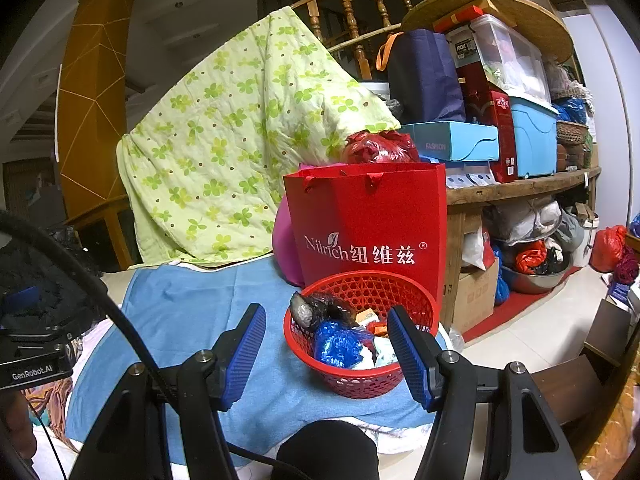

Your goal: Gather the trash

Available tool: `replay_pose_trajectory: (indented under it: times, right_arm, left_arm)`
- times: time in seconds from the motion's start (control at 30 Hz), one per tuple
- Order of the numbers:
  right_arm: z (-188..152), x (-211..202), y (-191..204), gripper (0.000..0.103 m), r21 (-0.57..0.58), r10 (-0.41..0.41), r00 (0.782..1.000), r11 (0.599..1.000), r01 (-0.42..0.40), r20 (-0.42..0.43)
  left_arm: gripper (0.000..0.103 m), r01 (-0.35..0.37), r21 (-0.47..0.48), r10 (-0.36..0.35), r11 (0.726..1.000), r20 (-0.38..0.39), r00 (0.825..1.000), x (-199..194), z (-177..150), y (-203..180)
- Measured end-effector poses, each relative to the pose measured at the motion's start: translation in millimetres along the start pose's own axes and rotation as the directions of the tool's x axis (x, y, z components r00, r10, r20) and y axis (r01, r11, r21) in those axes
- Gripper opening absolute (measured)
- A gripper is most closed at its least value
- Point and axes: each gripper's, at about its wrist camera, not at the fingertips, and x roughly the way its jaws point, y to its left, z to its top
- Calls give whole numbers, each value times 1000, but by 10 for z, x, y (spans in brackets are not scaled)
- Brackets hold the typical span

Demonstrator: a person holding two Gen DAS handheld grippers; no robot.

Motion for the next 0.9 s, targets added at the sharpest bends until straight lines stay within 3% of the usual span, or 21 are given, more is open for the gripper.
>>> replay_pose_trajectory:
  times: [0.6, 0.9]
  right_arm:
    - [66, 11, 298, 67, -46, 16, 999, 999, -15, 37]
    - [31, 16, 325, 67, -43, 14, 1000, 999, -14, 12]
  left_arm:
    - [102, -28, -37, 28, 999, -11, 1000, 87, -52, 199]
    - [102, -39, -47, 39, 998, -5, 999, 48, -56, 245]
